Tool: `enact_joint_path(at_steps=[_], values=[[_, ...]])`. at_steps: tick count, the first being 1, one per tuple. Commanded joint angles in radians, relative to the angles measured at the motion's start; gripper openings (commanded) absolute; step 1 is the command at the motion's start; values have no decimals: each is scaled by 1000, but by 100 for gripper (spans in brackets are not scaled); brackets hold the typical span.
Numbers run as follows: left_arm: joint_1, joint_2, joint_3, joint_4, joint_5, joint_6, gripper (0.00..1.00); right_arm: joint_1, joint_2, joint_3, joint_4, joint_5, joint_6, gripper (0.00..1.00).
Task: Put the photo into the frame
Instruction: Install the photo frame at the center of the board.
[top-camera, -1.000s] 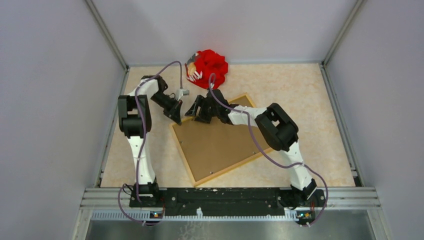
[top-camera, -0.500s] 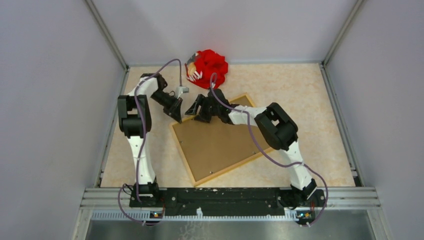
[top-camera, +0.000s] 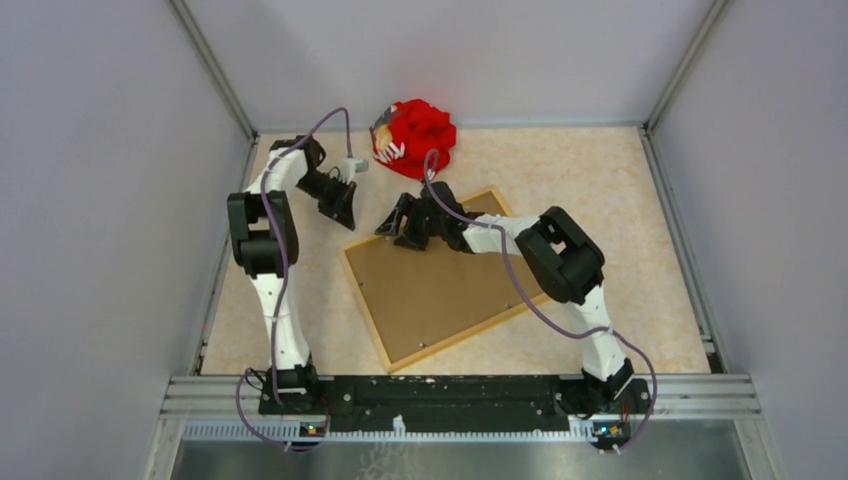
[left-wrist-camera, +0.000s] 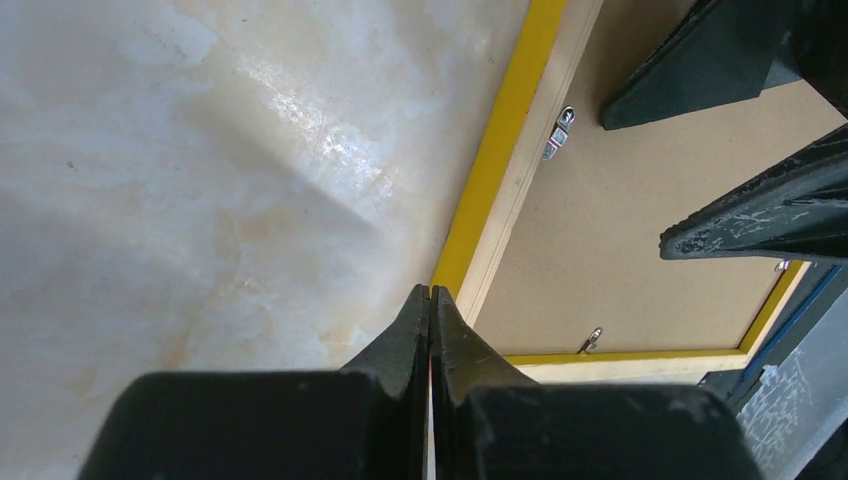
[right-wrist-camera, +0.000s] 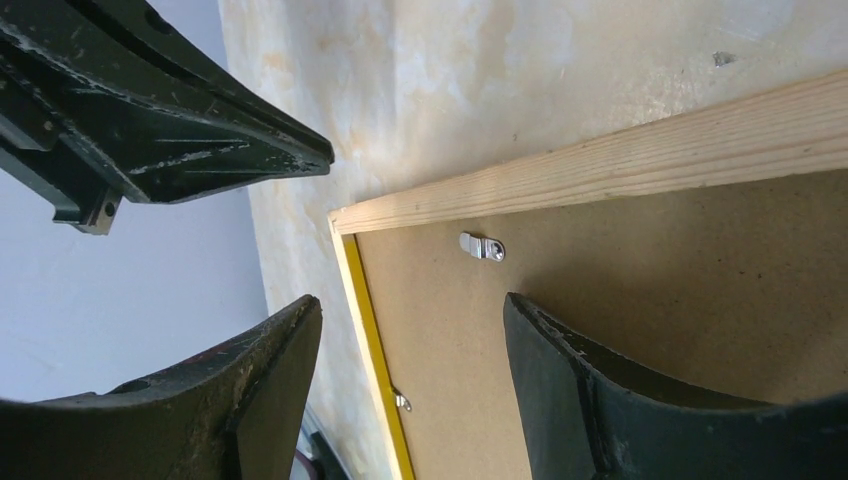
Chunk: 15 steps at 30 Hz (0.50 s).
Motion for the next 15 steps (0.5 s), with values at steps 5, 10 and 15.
enact_joint_path(at_steps=[5,10,15], values=[[-17,-11,-38,50,46,-33,0,-6,-43,-53,24,21,-22,68],[-21,-16,-66,37,48,-5,0,-6,-29,-54,37,16,-13,67],[-20,-38,-130,42,48,20,0,-5,-22,-31,25,26,-19,66]])
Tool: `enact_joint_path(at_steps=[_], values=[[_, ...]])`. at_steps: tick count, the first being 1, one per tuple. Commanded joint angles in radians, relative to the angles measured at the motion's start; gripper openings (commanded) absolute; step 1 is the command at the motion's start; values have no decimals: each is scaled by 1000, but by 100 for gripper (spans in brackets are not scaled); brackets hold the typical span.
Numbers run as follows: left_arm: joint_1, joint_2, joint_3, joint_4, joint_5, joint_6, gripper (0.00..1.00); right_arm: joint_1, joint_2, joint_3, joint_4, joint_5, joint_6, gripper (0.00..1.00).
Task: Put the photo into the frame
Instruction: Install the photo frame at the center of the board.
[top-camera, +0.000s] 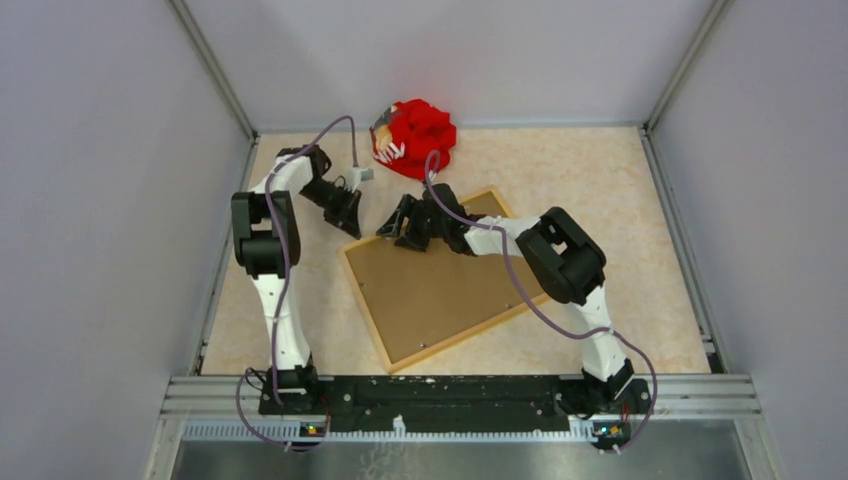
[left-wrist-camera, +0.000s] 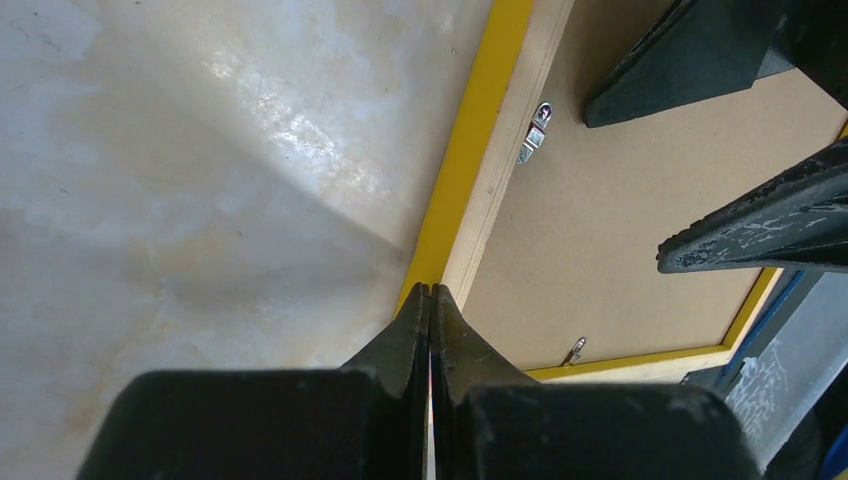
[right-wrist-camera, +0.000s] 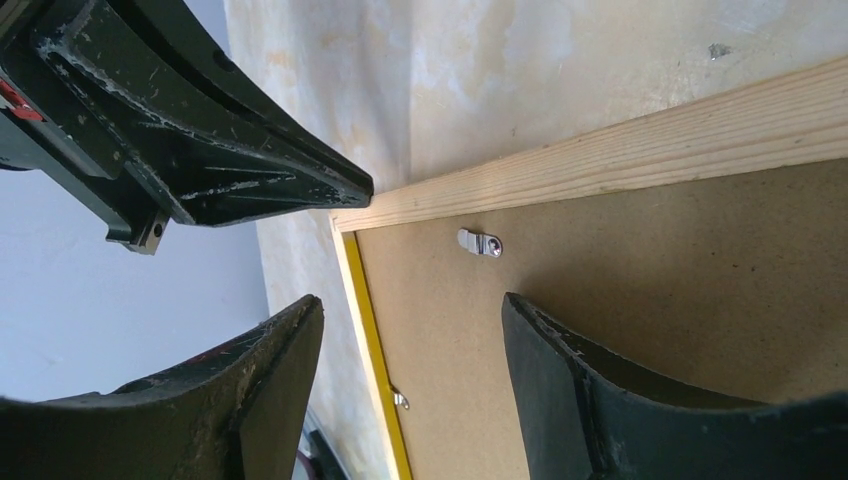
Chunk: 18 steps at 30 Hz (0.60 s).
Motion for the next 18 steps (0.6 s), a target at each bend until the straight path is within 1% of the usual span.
enact_joint_path(at_steps=[1,8,18], values=[[-2,-41,-57,11,19,31,0,-3,-10,14,-25,32,-26,66],[-5,-31,-85,24,14,30,0,0,14,66,-66,51,-48,61],[-7,-37,-67,22,19,28,0,11,60,125,-78,32,-44,60]])
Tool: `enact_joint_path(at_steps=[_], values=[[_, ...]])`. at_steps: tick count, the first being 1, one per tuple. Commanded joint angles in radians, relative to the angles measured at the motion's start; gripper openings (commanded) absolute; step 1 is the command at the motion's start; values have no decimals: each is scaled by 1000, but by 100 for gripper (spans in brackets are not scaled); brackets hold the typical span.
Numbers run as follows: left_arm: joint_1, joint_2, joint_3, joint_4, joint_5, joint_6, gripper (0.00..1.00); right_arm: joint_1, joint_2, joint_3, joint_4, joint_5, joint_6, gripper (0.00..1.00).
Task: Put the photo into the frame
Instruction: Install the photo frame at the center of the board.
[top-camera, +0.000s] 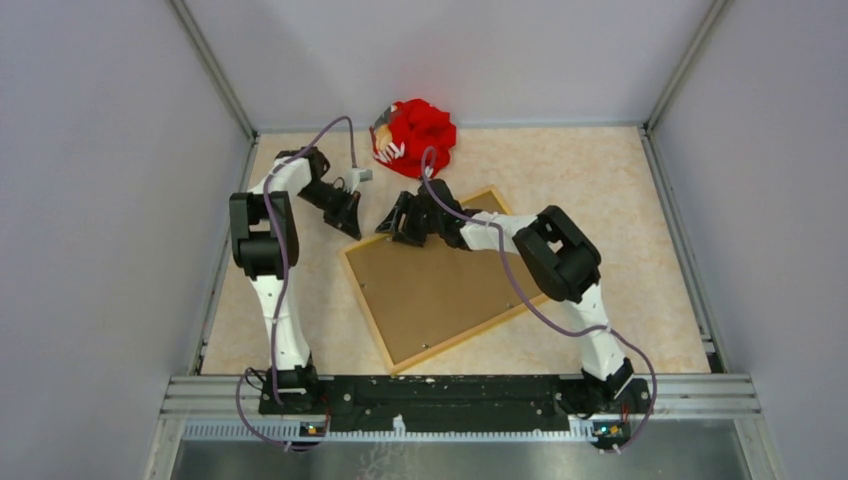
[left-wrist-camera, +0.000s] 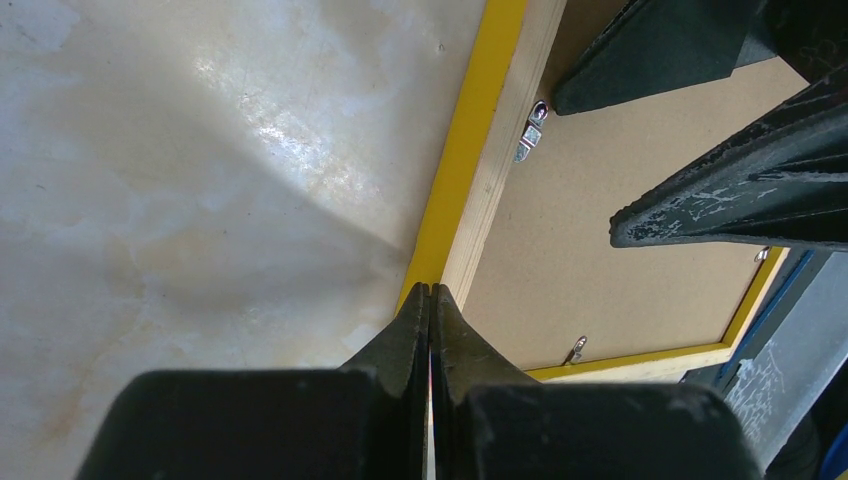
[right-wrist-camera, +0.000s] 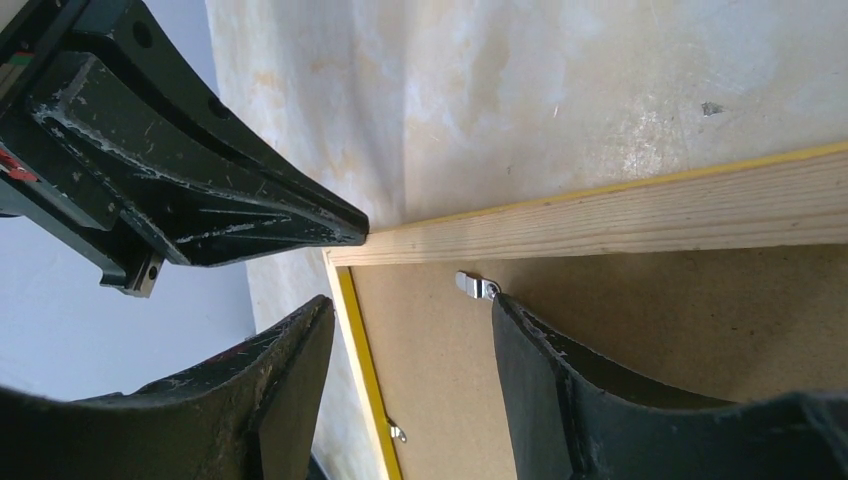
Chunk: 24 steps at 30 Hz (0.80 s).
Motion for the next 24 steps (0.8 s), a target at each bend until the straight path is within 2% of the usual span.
enact_joint_path(at_steps=[1,12,20,24], values=[[-12,-12,-12,-11,-17,24,0,10,30,51,-9,9,-16,60],[-14,-11,-10,-7,-10,19,0,10,62,85,7,-13,6,59],[-13,-25,-13,13,-17,7,0,3,-37,99,-106,67,-158,63],[-14,-23,-10,7,-16,8,0,4,-52,47,-82,46,-138,63]])
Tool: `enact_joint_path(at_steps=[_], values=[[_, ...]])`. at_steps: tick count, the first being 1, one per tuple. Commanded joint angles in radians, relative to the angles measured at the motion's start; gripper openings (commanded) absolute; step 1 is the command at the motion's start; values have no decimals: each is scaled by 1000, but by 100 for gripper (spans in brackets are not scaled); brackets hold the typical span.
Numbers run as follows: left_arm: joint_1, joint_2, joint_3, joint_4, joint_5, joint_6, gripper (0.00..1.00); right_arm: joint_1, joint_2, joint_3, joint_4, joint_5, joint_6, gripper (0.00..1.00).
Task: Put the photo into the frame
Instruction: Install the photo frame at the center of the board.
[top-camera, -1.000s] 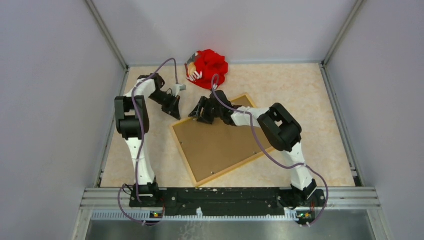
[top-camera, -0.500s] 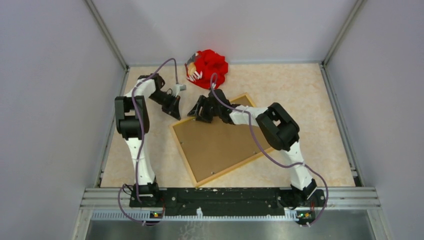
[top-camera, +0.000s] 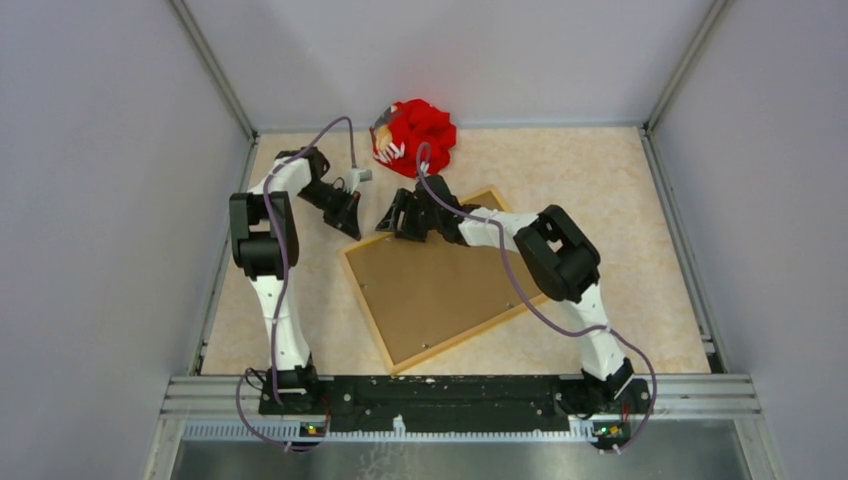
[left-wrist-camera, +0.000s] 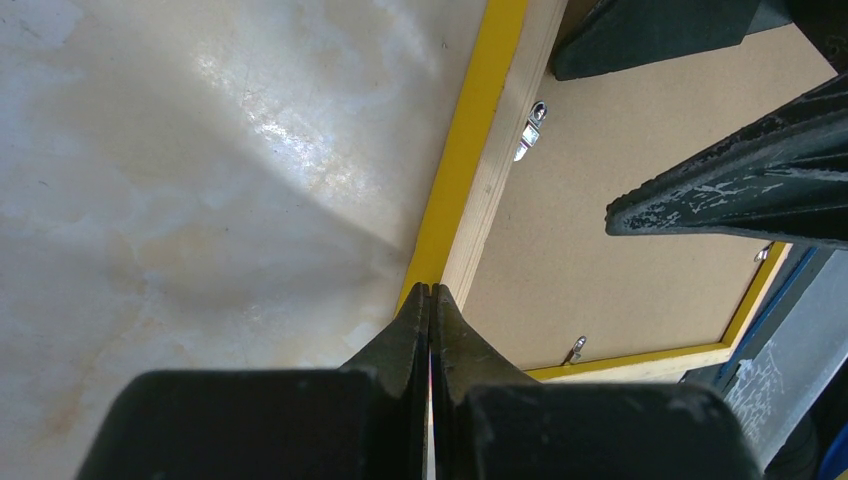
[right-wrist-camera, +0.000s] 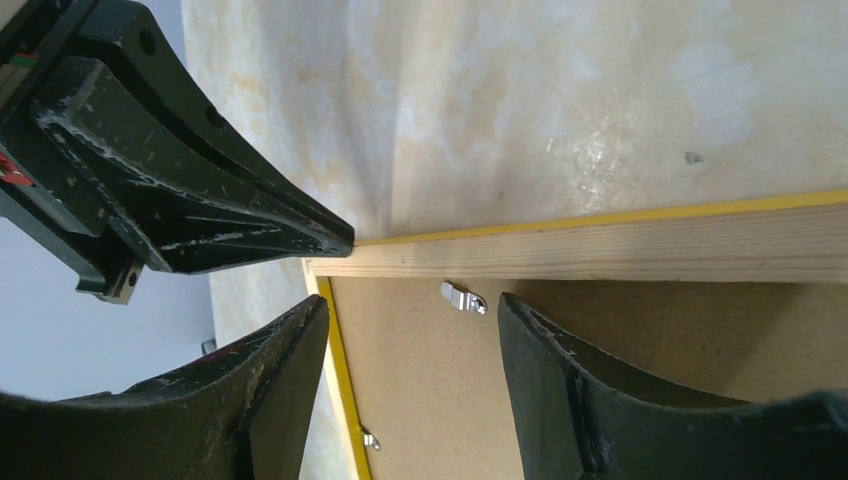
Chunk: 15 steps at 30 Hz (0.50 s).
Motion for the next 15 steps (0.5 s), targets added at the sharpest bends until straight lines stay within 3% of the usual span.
enact_joint_path(at_steps=[1,15], values=[[-14,-22,-10,4,-14,13,0,6,-63,-33,19,11,-22,63],[-14,-26,-28,5,4,14,0,30,-2,-34,75,-38,47,62]])
